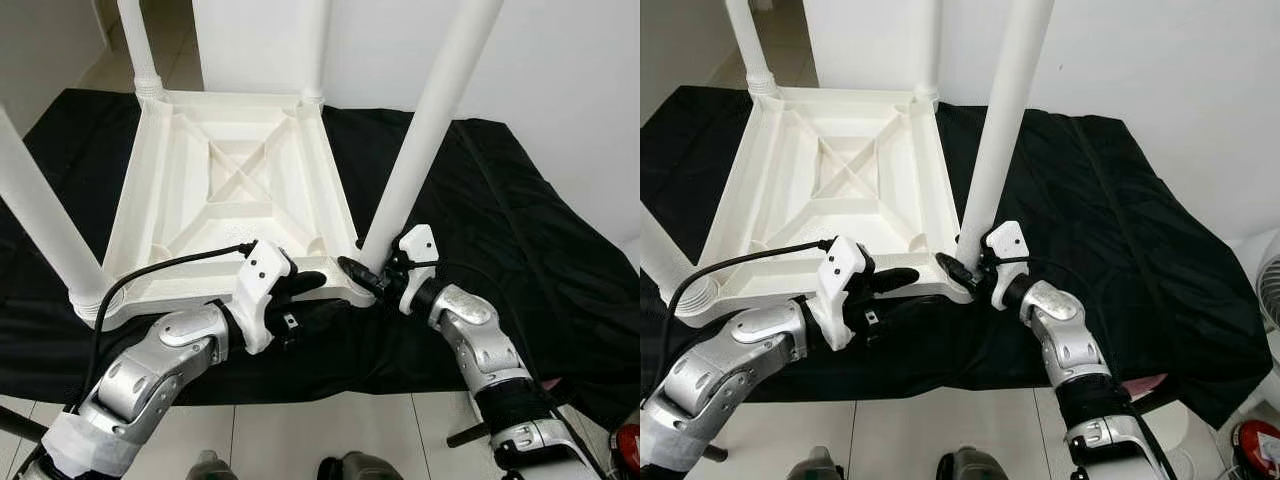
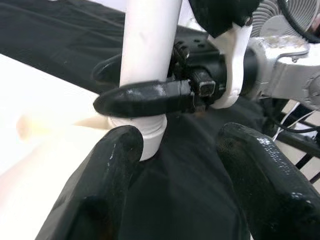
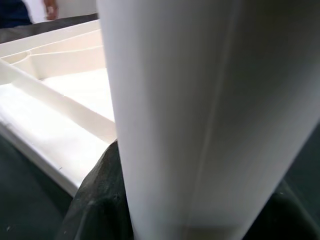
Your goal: Building children table
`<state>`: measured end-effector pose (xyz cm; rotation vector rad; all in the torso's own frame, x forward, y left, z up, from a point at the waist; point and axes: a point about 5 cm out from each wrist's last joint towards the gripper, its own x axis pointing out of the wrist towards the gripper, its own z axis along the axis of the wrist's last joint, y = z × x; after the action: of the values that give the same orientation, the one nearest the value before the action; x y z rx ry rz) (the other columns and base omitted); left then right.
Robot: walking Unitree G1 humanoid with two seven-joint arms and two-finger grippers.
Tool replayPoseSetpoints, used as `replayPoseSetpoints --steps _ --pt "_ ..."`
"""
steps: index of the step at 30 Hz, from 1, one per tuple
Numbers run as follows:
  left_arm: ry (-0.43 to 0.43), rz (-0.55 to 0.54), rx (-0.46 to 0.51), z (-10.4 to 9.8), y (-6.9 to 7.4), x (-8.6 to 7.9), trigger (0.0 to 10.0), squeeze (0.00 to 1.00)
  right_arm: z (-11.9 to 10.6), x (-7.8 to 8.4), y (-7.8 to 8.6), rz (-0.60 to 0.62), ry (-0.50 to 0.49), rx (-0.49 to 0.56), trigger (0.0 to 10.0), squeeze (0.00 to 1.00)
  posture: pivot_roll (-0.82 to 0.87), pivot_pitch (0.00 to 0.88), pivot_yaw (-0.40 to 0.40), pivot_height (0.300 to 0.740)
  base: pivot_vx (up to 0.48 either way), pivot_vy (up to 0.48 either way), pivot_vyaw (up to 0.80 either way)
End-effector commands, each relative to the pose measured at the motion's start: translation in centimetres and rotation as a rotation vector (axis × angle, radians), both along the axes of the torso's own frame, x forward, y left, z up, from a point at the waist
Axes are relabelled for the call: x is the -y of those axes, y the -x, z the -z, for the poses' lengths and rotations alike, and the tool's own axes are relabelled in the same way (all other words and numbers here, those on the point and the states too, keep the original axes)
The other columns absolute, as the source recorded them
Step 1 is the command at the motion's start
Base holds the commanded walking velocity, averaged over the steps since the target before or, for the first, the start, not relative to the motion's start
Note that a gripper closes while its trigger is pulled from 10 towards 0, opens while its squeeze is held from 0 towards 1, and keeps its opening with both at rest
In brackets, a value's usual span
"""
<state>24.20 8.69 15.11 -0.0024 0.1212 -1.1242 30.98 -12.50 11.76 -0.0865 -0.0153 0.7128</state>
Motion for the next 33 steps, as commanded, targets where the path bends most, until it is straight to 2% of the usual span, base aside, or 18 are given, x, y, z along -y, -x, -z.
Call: replayPoseSetpoints --steps 1,6,13,14,21,26,27,33 --pt "0.011 0.080 0.017 -0.3 0.1 0.3 10.0 0.00 1.1 1.0 -0.4 0.102 0.078 -0.035 10.0 0.00 0.08 0.000 -0.071 0.740 0.000 0.000 0.00" --pt "0.011 0.079 0.025 -0.2 -0.5 0.4 10.0 0.00 1.8 0.5 -0.4 0.273 0.035 -0.076 10.0 0.00 0.06 0.000 -0.060 0.740 0.000 0.000 0.00" --pt "0.002 0.093 0.011 0.0 -0.3 0.1 10.0 0.00 1.6 0.6 0.2 0.349 -0.003 -0.068 10.0 0.00 0.04 0.000 -0.041 0.740 0.000 0.000 0.00" --pt "-0.002 0.099 0.002 0.2 -0.1 0.0 10.0 0.00 1.6 0.8 0.3 0.371 -0.027 -0.069 10.0 1.00 0.04 0.000 -0.041 0.740 0.000 0.000 0.00" --pt "0.005 0.101 0.002 0.2 -0.3 0.2 10.0 0.00 0.4 0.9 0.4 0.400 -0.117 -0.017 10.0 1.00 0.05 0.000 -0.046 0.740 0.000 0.000 0.00" --pt "-0.002 0.108 0.000 0.4 -0.1 0.1 10.0 0.00 0.2 1.0 0.7 0.394 -0.098 0.012 10.0 1.00 0.05 0.000 -0.046 0.740 0.000 0.000 0.00" --pt "-0.001 0.106 0.005 0.4 -0.2 0.1 10.0 0.00 0.0 1.0 0.7 0.379 -0.099 0.026 10.0 0.00 0.05 0.000 -0.043 0.740 0.000 0.000 0.00" --pt "0.007 0.094 0.022 -0.2 -0.6 0.1 10.0 0.00 -0.6 1.1 0.6 0.332 -0.096 0.051 10.0 0.00 0.06 0.000 -0.041 0.740 0.000 0.000 0.00"
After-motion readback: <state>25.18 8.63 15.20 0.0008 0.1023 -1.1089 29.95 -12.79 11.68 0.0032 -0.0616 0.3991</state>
